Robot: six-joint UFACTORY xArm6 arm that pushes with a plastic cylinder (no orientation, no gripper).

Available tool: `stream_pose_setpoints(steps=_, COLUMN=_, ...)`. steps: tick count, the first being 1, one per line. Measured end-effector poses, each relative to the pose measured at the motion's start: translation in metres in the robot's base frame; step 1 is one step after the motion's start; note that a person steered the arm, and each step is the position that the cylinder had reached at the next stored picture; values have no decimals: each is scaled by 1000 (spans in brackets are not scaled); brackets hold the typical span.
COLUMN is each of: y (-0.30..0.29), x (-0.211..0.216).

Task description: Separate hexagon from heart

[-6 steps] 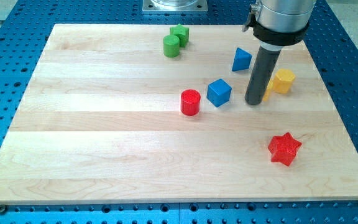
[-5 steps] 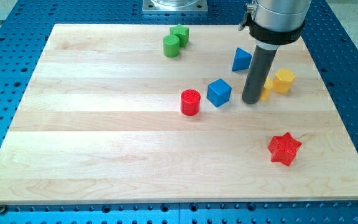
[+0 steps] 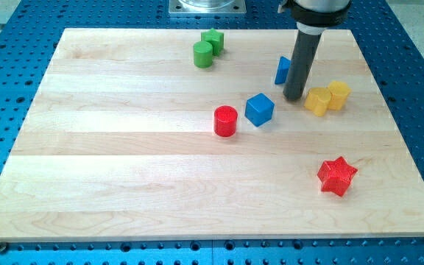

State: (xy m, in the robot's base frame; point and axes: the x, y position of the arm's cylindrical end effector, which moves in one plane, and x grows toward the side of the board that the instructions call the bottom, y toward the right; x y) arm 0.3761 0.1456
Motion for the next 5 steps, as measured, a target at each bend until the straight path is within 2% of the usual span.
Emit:
stream_pose_setpoints(steps=2, y=1, x=0)
stream_pose_setpoints(steps=3, y=1, x=17)
stream_pose_setpoints(steps=4, y=15, x=58)
stream_pose_setpoints(steps=5, y=43, x=54)
